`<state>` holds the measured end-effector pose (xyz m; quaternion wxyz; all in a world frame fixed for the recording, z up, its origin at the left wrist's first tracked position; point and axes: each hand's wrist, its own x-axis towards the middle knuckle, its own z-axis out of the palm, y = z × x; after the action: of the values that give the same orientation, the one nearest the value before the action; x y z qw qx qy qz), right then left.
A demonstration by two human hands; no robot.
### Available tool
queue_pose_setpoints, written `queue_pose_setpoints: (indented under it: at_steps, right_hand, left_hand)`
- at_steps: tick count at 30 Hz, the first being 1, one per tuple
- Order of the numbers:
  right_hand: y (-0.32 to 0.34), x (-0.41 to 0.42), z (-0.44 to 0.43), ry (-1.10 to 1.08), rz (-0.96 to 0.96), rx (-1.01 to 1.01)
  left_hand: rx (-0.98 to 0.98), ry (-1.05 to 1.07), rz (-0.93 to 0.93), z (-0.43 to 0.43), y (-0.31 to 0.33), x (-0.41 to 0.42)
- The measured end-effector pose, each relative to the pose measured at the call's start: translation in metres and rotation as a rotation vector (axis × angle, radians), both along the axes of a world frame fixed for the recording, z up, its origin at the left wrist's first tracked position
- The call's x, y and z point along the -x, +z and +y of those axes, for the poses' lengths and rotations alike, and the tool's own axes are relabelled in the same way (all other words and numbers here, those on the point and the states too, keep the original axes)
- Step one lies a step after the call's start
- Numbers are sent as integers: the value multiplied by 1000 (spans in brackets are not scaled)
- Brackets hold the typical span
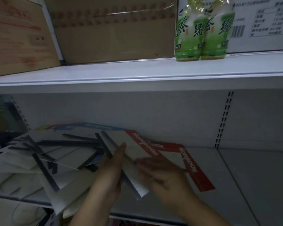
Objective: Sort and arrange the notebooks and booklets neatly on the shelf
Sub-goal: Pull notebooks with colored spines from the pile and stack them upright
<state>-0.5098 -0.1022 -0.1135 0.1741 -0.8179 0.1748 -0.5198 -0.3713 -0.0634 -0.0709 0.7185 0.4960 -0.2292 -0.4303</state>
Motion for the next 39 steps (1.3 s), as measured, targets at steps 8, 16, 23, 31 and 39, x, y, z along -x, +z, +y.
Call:
queue_pose_setpoints:
  at_steps: [8, 16, 23, 31, 39]
  right_hand:
    - [-27, 41, -19, -290, -60, -491]
    - [-79, 73, -29, -432, 680, -593]
    - [-75, 81, -21, -637, 434, -621]
    - [-51, 102, 10, -727, 210, -557]
    - [23, 158, 44, -835, 275, -403]
  left_hand:
    - [-27, -98, -32, 2, -9, -17]
    - [-44, -78, -44, -3, -9, -19]
    - [-82, -271, -119, -3, -8, -16]
    - [-40, -430, -164, -8, -9, -12]
    - [-50, -403, -148, 1, -22, 29]
